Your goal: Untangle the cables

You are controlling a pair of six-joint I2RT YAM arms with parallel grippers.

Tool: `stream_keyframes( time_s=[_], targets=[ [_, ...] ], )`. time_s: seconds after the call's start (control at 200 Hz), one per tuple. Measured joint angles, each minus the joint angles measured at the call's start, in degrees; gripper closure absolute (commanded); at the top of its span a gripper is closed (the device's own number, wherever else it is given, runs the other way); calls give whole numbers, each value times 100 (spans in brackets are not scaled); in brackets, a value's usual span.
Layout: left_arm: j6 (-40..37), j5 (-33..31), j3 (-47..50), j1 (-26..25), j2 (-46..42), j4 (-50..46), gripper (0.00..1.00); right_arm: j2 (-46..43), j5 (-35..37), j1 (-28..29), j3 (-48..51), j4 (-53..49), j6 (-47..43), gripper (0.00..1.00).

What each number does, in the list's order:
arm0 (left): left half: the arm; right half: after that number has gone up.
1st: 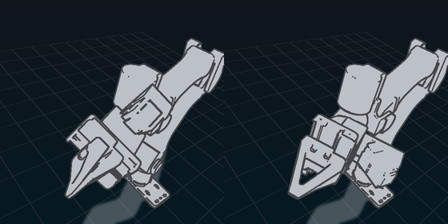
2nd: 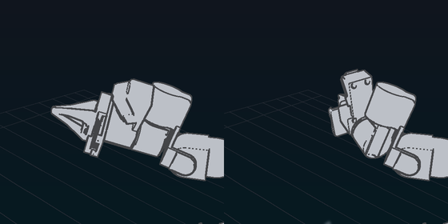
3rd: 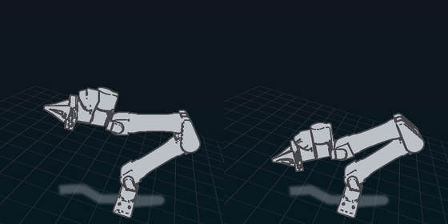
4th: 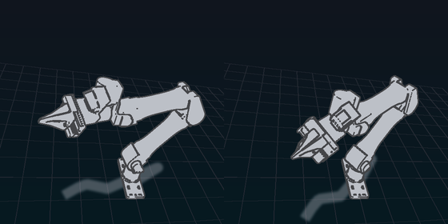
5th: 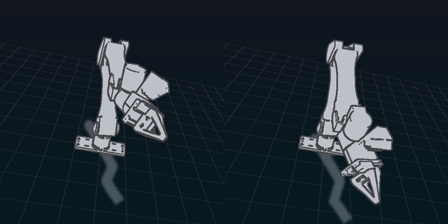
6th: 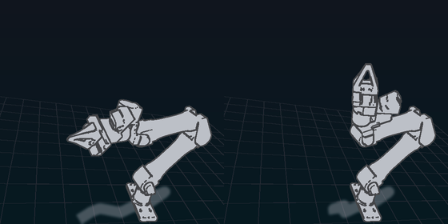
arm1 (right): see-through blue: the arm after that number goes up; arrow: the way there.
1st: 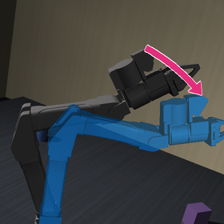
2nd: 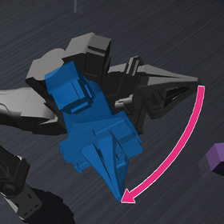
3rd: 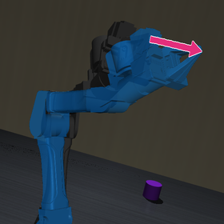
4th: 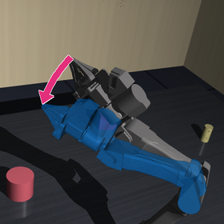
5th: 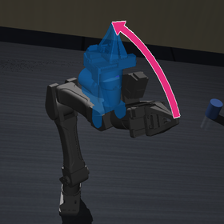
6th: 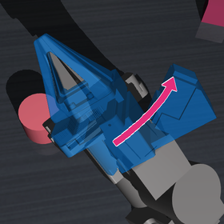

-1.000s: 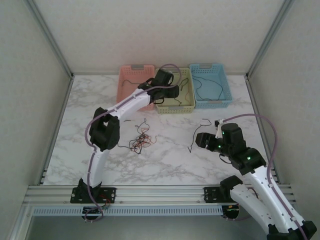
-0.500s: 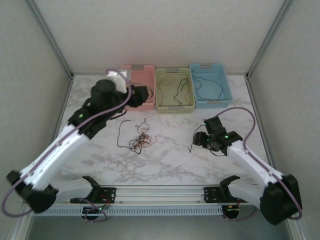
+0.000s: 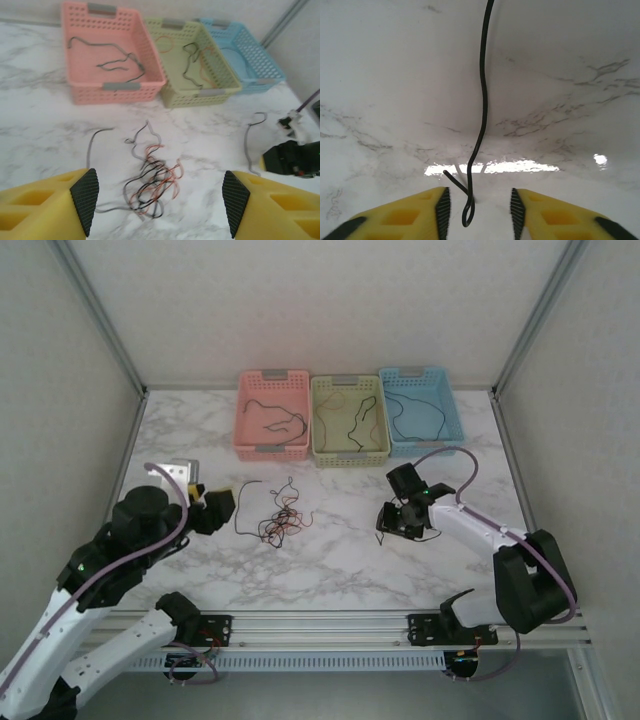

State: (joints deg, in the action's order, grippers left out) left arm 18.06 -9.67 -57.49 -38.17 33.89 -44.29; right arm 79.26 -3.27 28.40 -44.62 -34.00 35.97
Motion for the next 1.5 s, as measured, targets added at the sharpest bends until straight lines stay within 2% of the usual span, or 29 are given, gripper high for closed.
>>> stream_keyframes(
  time_s=[0.165, 0.41, 0.546, 0.701, 0.746, 0.861, 1.066, 1.171, 1.331, 1.497],
  targets=[
    [-37, -278, 114, 0, -146, -258, 31, 181, -122, 192, 0, 103, 70, 69],
    [-52, -315, 142, 0, -101, -321, 31, 428, -125, 262, 0, 133, 76, 72],
    [-52, -334, 149, 0, -101, -323, 31, 507, -125, 262, 0, 170, 96, 82],
    [-55, -339, 149, 0, -101, -326, 31, 540, -129, 264, 2, 188, 133, 99],
    [-55, -361, 149, 0, -101, -328, 31, 498, -116, 273, 2, 177, 138, 100],
    [-55, -420, 153, 0, -103, -334, 31, 33, 48, 326, -2, -79, 160, 100],
    [-55, -444, 214, 2, -118, -358, 30, -1731, 192, 374, -367, -479, -87, 100],
    [-59, -459, 219, 2, -125, -358, 30, -2063, 155, 376, -636, -424, -350, 100],
    [-94, -461, 223, 2, -122, -358, 30, -1285, 155, 376, -1440, -302, -695, 100],
    [-116, -466, 245, 28, -125, -356, 30, 378, 133, 308, -2671, -48, -833, 100]
  ],
)
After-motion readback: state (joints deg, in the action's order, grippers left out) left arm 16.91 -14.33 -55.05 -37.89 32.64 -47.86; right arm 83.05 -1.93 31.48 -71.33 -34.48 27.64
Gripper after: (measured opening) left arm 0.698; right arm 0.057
